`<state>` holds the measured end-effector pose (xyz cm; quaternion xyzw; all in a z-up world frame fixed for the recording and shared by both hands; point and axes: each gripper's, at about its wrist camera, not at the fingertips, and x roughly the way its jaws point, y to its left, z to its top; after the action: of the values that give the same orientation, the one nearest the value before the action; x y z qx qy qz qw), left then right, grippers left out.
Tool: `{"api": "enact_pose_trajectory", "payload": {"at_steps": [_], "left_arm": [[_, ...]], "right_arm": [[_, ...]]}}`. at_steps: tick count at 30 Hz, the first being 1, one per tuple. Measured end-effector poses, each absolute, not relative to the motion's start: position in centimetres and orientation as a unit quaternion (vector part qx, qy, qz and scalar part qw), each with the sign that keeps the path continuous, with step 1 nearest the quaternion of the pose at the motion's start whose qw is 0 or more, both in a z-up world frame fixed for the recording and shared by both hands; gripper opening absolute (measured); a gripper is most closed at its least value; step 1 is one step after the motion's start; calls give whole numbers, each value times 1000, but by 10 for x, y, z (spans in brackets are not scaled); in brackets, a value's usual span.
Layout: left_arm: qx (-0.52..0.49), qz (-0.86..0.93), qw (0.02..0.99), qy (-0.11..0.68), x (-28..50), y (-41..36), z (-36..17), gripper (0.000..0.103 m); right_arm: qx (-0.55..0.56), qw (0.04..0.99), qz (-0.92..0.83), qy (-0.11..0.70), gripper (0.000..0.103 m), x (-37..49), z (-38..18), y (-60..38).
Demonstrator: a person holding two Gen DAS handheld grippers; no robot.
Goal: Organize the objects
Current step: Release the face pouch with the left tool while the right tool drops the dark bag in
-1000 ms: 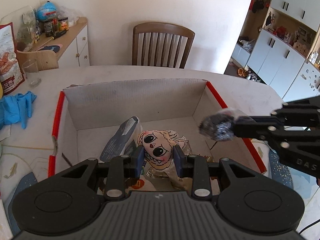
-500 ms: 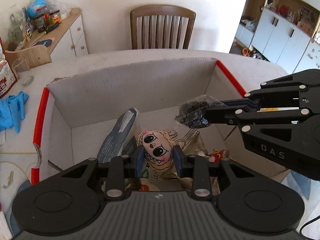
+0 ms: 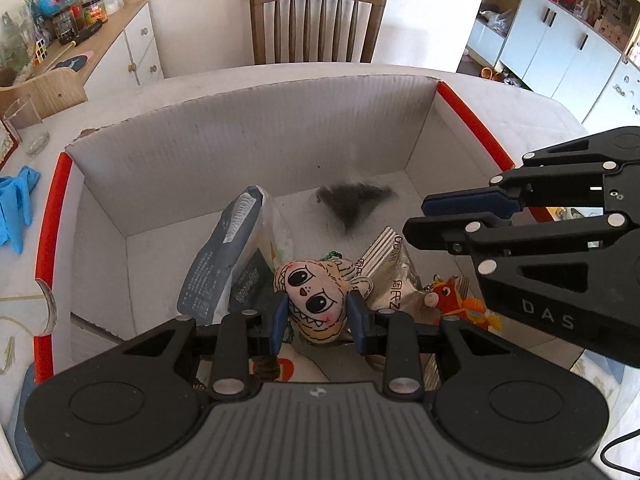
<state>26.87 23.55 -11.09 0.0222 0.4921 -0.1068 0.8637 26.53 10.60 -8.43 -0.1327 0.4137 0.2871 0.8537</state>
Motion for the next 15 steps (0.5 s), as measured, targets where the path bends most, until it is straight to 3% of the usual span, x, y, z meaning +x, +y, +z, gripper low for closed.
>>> {"api": "enact_pose_trajectory", "payload": {"at_steps": [5, 10, 15], "left_arm": [[29, -104, 864, 491, 266, 233, -109, 33], [29, -101, 870, 482, 261, 232, -105, 55], [29, -100, 876, 471, 254, 230, -97, 57]], "right_arm": [[-117, 855, 292, 413, 16, 262, -80, 102], [-102, 857, 299, 407, 20, 255, -70, 95], [-89, 861, 302, 399, 25, 246, -61, 88]]}}
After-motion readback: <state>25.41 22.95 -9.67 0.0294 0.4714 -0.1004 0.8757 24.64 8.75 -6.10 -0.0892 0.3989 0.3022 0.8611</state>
